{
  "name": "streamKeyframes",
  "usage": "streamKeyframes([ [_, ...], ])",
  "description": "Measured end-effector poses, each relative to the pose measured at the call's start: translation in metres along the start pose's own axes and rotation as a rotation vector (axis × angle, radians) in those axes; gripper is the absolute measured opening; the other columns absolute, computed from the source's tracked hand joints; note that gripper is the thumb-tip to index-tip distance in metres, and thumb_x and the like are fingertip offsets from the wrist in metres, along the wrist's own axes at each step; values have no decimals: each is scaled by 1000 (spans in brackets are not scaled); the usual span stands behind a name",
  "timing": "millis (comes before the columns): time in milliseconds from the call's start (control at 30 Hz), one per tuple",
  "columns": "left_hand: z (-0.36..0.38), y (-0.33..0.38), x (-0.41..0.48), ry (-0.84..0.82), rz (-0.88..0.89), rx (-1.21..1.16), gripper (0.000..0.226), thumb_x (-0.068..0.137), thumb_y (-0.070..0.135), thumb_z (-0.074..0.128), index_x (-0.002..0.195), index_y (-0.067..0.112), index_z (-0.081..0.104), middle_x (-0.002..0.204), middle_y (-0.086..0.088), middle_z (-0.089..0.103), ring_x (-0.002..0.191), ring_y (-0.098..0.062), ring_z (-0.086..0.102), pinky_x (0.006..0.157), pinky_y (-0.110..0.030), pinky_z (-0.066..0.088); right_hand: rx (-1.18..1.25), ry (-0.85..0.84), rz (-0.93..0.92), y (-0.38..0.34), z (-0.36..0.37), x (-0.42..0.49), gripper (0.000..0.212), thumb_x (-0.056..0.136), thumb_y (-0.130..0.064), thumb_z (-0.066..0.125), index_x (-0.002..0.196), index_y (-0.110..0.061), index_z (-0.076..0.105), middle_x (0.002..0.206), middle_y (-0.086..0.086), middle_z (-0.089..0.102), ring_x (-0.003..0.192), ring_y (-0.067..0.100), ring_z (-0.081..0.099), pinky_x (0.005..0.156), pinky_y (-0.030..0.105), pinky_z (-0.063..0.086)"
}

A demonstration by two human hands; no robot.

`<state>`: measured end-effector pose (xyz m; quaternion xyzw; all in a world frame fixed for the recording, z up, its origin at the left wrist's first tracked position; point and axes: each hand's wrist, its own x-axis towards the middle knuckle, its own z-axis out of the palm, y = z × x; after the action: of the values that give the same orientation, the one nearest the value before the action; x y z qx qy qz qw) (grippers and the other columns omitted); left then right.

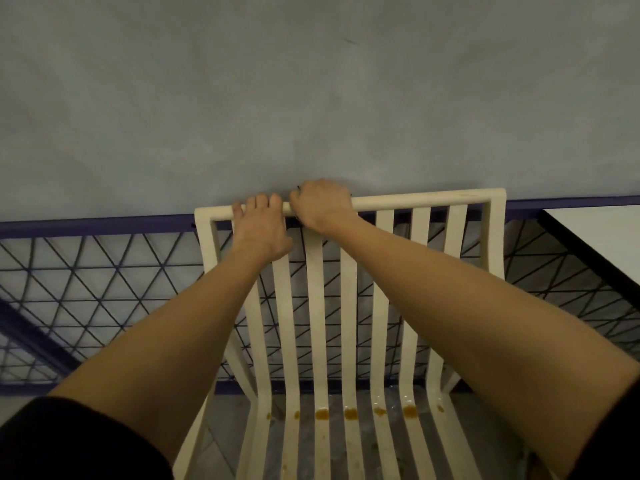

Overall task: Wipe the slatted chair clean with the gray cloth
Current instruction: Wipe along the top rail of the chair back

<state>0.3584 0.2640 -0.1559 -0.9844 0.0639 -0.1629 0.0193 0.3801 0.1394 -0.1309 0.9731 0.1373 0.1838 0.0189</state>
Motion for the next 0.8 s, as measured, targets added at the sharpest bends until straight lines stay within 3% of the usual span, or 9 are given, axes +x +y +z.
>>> streamKeyframes([
  [100,-1,0,0,-12,0,-6,57,75,33,65,122,12,41,126,-13,44,121,-32,40,110,-51,22,113,161,-24,6,11,-11,29,101,-31,35,105,-13,58,97,7,64,81,27,58,71,38,48],
  [167,-2,-1,-1,-23,0,-2,58,75,35,66,123,12,41,127,-13,43,122,-32,39,110,-50,22,196,236,-67,15,22,-19,33,101,-37,32,110,-17,56,99,6,63,87,27,58,77,39,43],
  [267,-6,1,3,-51,-22,-19,60,78,37,64,127,12,41,130,-14,43,124,-33,38,111,-50,21,158,297,-173,40,37,-35,31,100,-32,37,124,-16,51,107,6,58,95,26,53,84,35,36],
  [433,-22,9,15,-176,-81,-55,54,86,41,58,131,14,45,131,-15,46,125,-35,39,111,-53,22,145,344,-131,60,39,-49,31,99,-30,40,125,-15,49,107,6,55,95,25,50,87,35,37],
  [600,-16,51,29,-148,92,-166,45,82,36,56,121,14,50,125,-9,54,120,-31,47,104,-48,32,239,171,-29,53,21,-37,29,101,-35,36,110,-13,52,103,10,62,94,29,55,79,38,34],
  [733,-3,58,24,-23,26,-203,53,80,40,61,124,14,46,124,-9,54,121,-30,45,102,-45,28,321,-36,27,59,2,-22,30,102,-38,30,94,-16,48,94,9,63,78,24,50,69,32,30],
  [800,-5,54,22,-29,35,-207,57,81,43,60,127,15,44,127,-9,52,123,-30,43,104,-45,26,310,-86,48,56,0,-12,35,102,-37,28,91,-16,53,100,10,63,83,24,52,71,32,33],
])
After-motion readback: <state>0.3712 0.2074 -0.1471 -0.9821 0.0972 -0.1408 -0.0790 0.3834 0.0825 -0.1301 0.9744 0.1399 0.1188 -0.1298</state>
